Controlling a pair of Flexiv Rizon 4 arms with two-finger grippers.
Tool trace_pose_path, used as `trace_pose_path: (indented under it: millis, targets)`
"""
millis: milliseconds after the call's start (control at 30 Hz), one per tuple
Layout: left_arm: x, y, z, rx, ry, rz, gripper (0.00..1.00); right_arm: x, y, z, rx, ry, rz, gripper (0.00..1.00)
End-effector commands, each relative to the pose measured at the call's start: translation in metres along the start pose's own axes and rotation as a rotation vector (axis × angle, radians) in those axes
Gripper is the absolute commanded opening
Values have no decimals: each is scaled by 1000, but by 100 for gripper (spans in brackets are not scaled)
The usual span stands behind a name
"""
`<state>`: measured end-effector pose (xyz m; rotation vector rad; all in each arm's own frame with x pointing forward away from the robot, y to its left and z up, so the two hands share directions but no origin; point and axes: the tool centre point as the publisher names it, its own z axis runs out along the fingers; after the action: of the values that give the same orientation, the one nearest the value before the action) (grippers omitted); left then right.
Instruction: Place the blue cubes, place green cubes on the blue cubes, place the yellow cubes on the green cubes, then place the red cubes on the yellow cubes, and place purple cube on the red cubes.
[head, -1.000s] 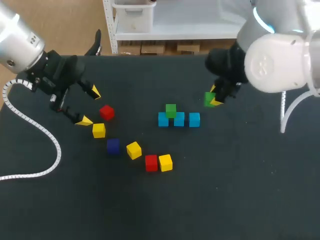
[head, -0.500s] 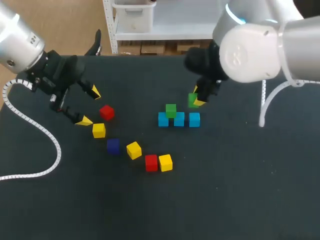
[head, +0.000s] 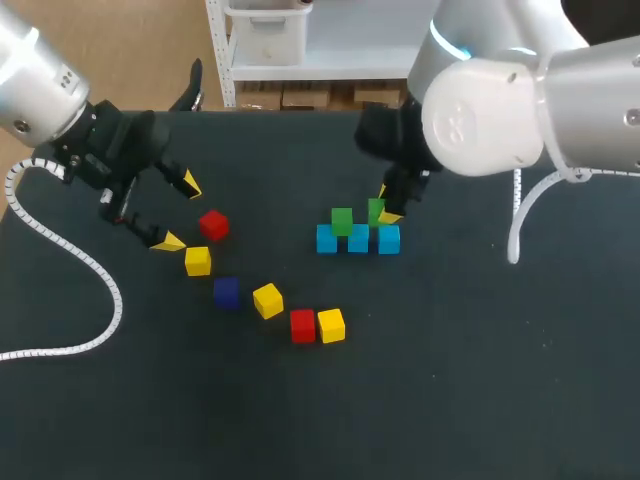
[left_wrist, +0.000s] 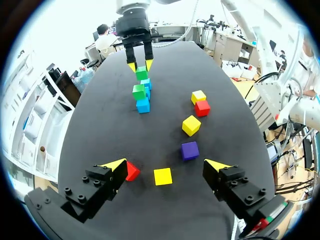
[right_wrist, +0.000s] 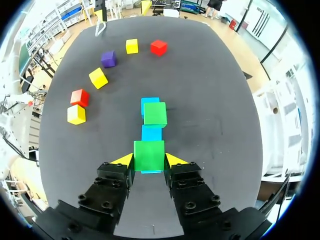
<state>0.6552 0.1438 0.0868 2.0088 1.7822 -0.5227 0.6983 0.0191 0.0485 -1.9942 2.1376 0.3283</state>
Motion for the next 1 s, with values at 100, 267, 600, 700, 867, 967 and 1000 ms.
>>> trace_pose_path:
  millis: [100,267,600,700,867,967,1000]
  targets:
    - [1,-1,0,-2,-3,4,100,1,6,4,-5,2,7,0]
    - [1,-1,0,-2,-3,4,100,3,7,9,-13,10,13,0]
    - [1,-1,0,-2,-3,4,100,5,7,16,-28,28,24,0]
    - [1,-1,0,-2,-3,4,100,5,7,17,-28,30,27,0]
    - [1,-1,0,-2,-3,4,100,5,6,17,-24,34,34,0]
    - [1,-1,0,-2,-3,4,100,6,4,18,-24,36,37,0]
    - [1,-1,0,-2,-3,4,100,6,4,18,-24,37,37,0]
